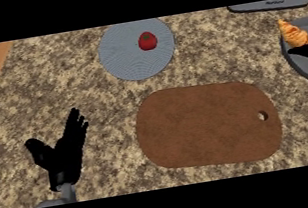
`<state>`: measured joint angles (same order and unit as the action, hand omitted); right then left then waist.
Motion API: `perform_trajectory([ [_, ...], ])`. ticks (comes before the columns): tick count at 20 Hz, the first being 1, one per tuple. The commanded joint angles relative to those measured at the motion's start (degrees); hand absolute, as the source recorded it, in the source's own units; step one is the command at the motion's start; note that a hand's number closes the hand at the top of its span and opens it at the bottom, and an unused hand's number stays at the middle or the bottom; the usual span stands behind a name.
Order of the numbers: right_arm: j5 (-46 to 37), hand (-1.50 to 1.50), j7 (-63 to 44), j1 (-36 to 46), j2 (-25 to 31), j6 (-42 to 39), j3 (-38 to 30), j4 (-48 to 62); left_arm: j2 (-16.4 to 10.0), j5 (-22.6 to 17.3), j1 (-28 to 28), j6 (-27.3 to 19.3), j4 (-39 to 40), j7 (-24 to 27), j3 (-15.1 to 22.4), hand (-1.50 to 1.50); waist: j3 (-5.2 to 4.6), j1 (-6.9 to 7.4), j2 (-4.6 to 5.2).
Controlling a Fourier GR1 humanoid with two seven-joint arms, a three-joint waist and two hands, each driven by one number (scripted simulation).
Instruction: Pick the croissant from the cutting board and place it in the pan
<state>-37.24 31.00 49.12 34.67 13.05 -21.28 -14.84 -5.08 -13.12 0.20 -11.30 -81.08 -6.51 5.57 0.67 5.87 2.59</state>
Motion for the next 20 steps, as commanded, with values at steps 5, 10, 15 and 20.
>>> perform_trajectory([
  [5,13.15,-1.5,7.25,1.79,2.9,-17.33,-11.79,4.37,0.48,-0.19,0.19,-0.83,-0.33,-0.3,-0.45,0.0,-0.02,-1.52,-0.32],
  [10,17.35,-1.5,7.9,0.6,7.65,-31.51,-15.53,7.58,0.56,-0.14,1.43,-0.88,-1.0,-0.23,-0.28,0.0,-0.08,-2.06,-0.59],
  [15,18.29,-1.5,10.9,-2.92,13.36,-45.72,-16.1,8.57,0.55,0.68,0.92,-2.05,-0.68,-0.07,-0.65,0.0,-0.08,-2.72,-0.7],
  [20,18.27,-1.5,15.34,-7.84,14.95,-54.56,-15.24,7.06,2.04,0.75,1.43,-2.39,1.79,1.24,-0.5,0.0,-0.12,-3.97,-0.95],
])
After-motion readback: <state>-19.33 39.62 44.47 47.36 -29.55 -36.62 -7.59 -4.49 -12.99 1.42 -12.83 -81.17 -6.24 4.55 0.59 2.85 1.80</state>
